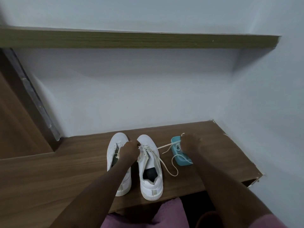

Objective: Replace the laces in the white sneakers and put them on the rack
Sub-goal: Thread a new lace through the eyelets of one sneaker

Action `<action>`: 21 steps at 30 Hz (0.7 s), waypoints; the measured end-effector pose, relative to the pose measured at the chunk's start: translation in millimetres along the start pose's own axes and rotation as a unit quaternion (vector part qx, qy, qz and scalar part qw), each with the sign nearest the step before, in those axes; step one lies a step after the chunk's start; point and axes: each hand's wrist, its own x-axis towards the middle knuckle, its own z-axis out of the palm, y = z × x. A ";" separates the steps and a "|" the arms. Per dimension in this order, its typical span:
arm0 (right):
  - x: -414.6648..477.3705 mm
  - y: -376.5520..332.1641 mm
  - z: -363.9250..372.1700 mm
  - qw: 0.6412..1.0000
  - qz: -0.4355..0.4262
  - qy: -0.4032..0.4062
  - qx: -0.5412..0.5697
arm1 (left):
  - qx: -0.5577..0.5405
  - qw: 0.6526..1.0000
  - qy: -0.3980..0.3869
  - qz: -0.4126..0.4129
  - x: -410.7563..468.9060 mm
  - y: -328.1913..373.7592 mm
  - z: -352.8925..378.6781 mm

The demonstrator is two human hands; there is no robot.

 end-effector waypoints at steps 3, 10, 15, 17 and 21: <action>4.7 20.3 -10.9 0.990 0.094 -0.068 -0.085 | -0.013 1.000 0.014 -0.001 -0.1 -1.2 -1.0; 0.5 10.9 -15.1 0.977 0.081 -0.097 -0.169 | -0.044 0.998 0.020 -0.026 -2.3 -4.9 -2.2; -17.2 -47.0 12.8 0.987 -0.077 -0.089 0.112 | -0.085 0.994 -0.002 -0.066 -5.1 0.2 5.7; -24.3 -67.5 24.8 0.974 -0.111 -0.110 0.164 | -0.090 0.994 -0.011 -0.068 -7.0 3.3 6.5; -31.1 -80.1 34.4 0.979 -0.091 -0.078 0.166 | -0.088 0.992 -0.027 -0.081 -8.0 3.5 5.4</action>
